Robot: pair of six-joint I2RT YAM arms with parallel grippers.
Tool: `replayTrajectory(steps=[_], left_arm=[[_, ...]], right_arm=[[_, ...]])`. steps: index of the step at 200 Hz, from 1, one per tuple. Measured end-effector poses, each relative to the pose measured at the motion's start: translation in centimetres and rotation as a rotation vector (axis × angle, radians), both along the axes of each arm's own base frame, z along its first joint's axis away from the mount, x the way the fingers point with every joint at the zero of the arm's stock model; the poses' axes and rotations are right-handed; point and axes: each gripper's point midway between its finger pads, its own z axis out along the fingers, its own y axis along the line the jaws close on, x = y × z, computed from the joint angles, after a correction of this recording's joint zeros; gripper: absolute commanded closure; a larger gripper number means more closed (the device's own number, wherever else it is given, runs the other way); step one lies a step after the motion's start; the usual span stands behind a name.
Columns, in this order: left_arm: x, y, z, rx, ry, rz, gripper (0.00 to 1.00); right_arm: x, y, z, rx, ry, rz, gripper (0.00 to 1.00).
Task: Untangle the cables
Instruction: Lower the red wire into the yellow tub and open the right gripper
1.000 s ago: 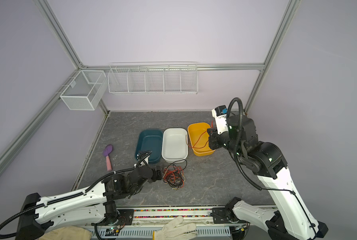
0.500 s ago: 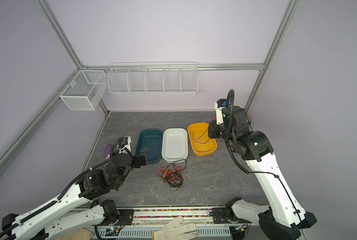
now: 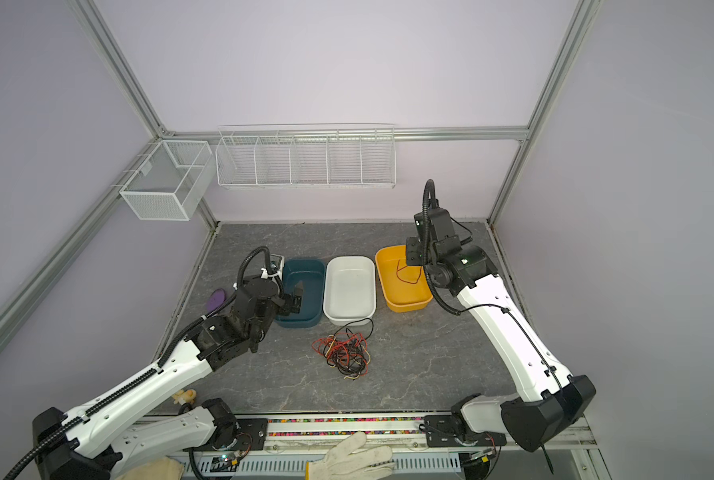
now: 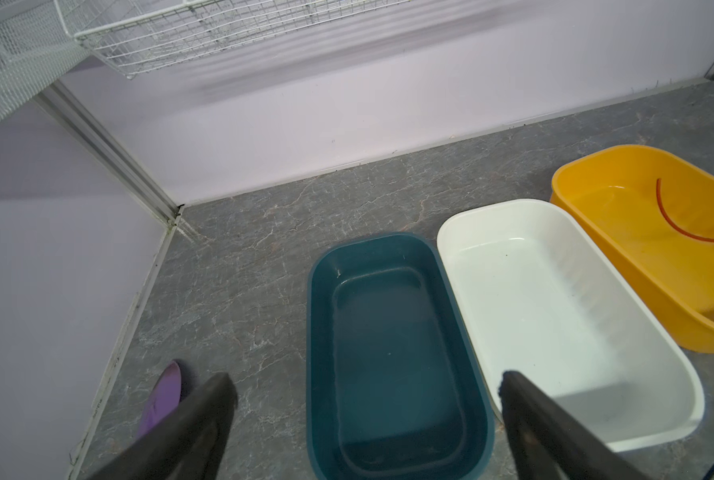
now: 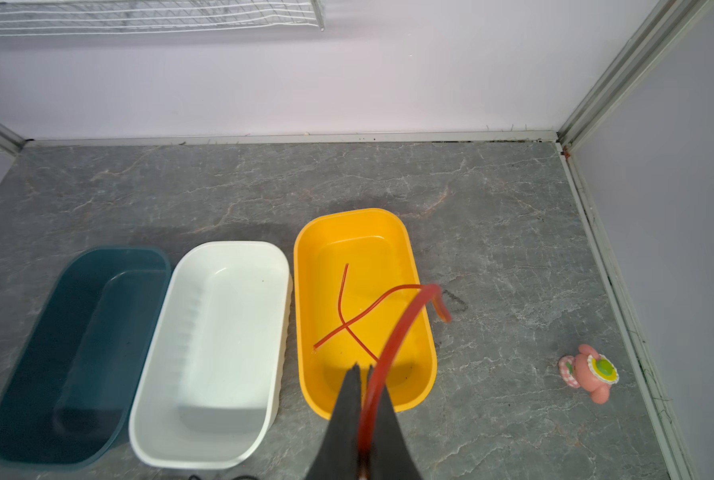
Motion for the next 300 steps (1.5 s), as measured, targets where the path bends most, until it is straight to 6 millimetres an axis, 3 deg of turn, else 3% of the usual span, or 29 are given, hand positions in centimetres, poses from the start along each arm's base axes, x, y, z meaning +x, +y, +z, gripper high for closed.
replayTrajectory(steps=[51,90,163,208,247,300], left_arm=[[-0.3,0.3,-2.0,0.04,-0.026,-0.027,0.01],[-0.3,1.5,-0.8,0.042,-0.066,0.027,0.01],[-1.2,3.2,2.8,-0.033,-0.166,0.072,0.01],[-1.2,3.2,2.7,-0.032,-0.166,0.069,0.01],[-1.2,3.1,2.7,-0.029,-0.165,0.065,0.01],[-1.1,3.0,2.3,-0.017,-0.162,0.062,0.01]], right_arm=[[3.9,0.6,-4.1,-0.05,0.036,-0.04,0.94],[5.3,1.8,-8.2,-0.05,0.111,-0.023,0.93],[5.3,3.9,-14.7,0.008,0.259,0.022,0.93],[5.5,4.5,-18.4,0.051,0.356,0.015,0.93],[5.8,3.5,-21.3,0.123,0.451,-0.028,0.93],[5.2,3.4,-22.1,0.153,0.493,-0.038,0.93]])
